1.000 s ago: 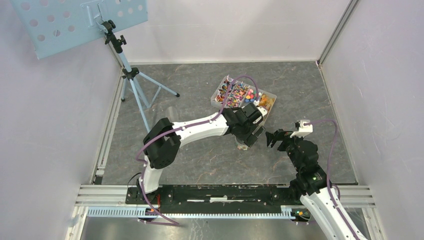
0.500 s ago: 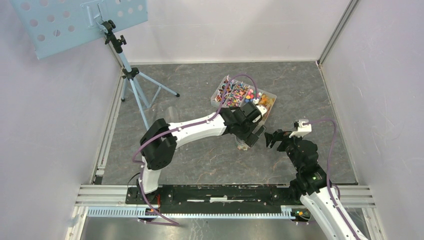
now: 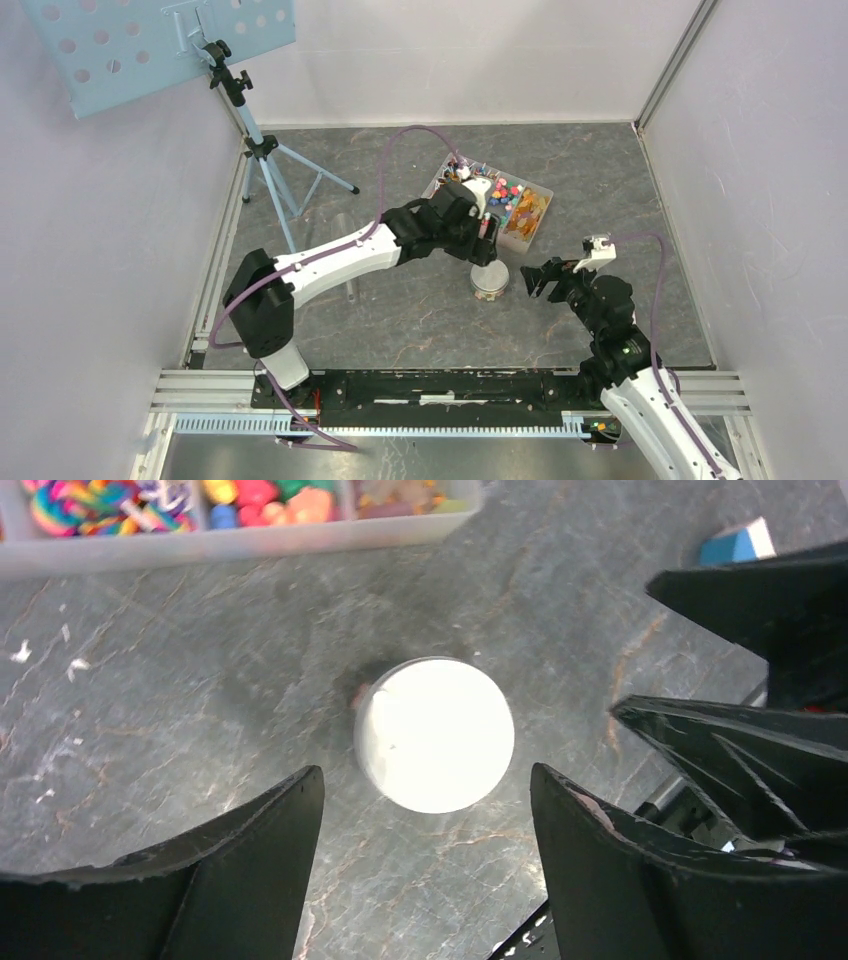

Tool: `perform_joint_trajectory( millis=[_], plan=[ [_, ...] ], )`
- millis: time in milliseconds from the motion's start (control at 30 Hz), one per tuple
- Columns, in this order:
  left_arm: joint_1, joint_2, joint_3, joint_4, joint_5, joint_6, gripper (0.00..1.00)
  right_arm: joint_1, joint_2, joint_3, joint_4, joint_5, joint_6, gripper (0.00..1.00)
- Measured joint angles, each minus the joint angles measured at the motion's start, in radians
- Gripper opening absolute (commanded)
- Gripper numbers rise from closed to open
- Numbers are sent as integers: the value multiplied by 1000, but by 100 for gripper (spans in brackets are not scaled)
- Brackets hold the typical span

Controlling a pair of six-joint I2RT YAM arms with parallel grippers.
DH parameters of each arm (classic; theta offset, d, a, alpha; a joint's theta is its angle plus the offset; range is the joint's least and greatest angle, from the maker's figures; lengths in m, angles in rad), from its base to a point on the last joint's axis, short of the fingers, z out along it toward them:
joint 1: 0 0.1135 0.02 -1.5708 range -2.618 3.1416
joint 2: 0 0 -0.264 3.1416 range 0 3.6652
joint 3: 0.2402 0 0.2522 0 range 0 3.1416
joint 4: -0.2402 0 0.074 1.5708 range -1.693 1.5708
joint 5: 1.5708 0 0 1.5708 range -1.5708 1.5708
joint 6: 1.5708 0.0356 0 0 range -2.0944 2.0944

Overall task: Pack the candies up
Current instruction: Close the bottle lid on the packing bottle.

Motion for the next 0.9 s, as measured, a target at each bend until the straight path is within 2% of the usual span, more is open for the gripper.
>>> perform_joint_trajectory(
  millis=[67, 333, 600, 767, 900],
  plan=[
    [38, -22, -56, 38, 31, -35, 78, 0, 31, 0, 25, -26, 19, 74],
    [137, -35, -274, 195, 195, -189, 72, 0, 188, 0, 128, -117, 82, 72],
    [155, -11, -296, 296, 286, -233, 67, 0, 307, 0, 202, -177, 119, 52],
    [155, 31, -297, 334, 322, -234, 64, 0, 344, -2, 237, -199, 124, 52],
    [155, 49, -301, 335, 332, -234, 64, 0, 358, -19, 272, -212, 134, 56]
  ],
)
